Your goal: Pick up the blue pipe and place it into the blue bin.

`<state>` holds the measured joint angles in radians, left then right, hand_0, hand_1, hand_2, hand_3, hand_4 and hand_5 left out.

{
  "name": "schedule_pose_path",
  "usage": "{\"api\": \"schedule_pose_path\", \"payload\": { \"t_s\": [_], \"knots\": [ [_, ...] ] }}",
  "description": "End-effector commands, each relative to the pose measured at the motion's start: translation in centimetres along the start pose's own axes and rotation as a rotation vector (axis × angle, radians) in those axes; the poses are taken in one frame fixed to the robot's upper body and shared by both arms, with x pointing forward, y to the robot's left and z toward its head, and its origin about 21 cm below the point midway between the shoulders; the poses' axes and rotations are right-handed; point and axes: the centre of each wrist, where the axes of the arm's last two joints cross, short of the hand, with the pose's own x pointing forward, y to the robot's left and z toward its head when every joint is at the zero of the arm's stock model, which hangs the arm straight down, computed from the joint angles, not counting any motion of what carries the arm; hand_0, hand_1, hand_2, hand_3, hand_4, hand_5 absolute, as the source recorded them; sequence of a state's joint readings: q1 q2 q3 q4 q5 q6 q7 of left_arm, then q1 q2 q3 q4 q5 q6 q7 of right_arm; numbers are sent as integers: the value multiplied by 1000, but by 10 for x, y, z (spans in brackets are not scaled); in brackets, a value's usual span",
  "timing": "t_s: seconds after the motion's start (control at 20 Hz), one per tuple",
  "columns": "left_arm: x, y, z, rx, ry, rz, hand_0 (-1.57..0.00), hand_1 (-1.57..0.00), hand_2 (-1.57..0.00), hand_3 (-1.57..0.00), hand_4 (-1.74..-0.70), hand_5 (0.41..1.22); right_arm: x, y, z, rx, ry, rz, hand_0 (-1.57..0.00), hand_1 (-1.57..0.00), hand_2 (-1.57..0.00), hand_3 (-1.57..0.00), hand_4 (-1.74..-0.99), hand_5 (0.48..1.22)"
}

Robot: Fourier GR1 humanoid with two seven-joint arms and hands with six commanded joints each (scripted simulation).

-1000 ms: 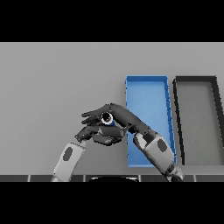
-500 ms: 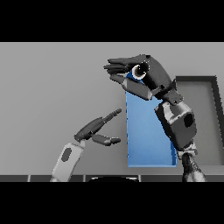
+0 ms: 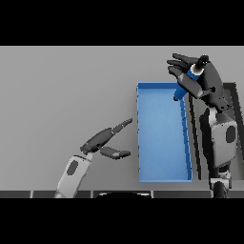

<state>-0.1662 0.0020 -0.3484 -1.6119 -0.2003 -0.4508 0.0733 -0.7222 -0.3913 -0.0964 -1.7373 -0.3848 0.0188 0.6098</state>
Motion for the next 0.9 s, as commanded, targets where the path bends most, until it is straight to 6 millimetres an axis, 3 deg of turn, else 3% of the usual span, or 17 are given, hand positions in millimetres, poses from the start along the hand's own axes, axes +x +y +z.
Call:
{"api": "schedule_pose_path", "payload": {
  "t_s": [0.0,0.4,0.6,0.65,0.85],
  "knots": [
    [-1,0,0,5,2,2,1,1,1,1,-865,419,-9,-5,7,-16,27,1,-1571,-1571,-1571,-1571,-1741,1221],
    [0,-6,5,11,13,25,1,1,1,1,-880,428,-81,-6,72,-167,323,-35,-1571,-1571,-1571,-1571,-1741,1221],
    [0,-6,8,4,15,26,1,1,1,1,-888,422,-105,3,85,-274,487,-23,-1571,-1571,-1571,-1521,-1741,1221],
    [-1,-6,8,3,18,21,1,1,1,1,-887,420,-107,5,89,-290,517,-13,-1571,-1571,-1571,-1255,-1741,1221],
    [-1,-4,7,5,13,16,1,1,1,1,-883,421,-131,10,95,-348,683,43,-1571,-1548,-1571,-847,-1741,1221]
  ]
}}
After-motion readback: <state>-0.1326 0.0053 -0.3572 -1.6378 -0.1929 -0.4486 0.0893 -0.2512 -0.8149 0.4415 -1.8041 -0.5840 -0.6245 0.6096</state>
